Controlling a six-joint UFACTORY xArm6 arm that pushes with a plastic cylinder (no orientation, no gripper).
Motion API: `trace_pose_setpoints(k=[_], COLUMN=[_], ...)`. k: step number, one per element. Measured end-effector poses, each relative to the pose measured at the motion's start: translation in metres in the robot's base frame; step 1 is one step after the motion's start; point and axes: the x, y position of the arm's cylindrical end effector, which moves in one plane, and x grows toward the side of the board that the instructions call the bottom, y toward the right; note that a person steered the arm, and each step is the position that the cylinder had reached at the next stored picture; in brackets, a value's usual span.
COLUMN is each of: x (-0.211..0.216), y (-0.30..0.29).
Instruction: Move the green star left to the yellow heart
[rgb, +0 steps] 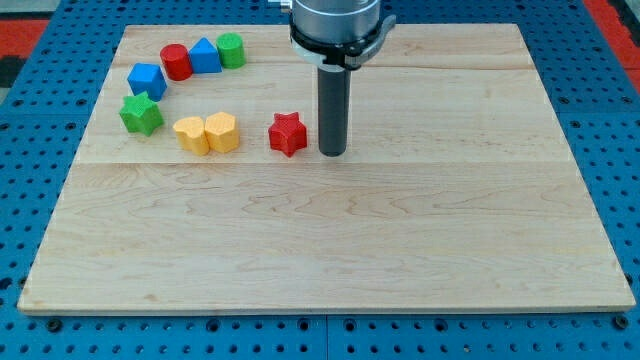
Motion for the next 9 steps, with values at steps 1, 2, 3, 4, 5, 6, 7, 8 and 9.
trace_pose_setpoints(k=[1, 2, 3, 4, 5, 6, 7, 8, 9], x=[-0.023, -0.043, -0.055, -0.090, -0.094, -0.099, -0.124, -0.129, -0.129], y=[-0.021, -0.059, -0.060, -0.064, -0.119, -0.148, -0.175, -0.198, -0.223])
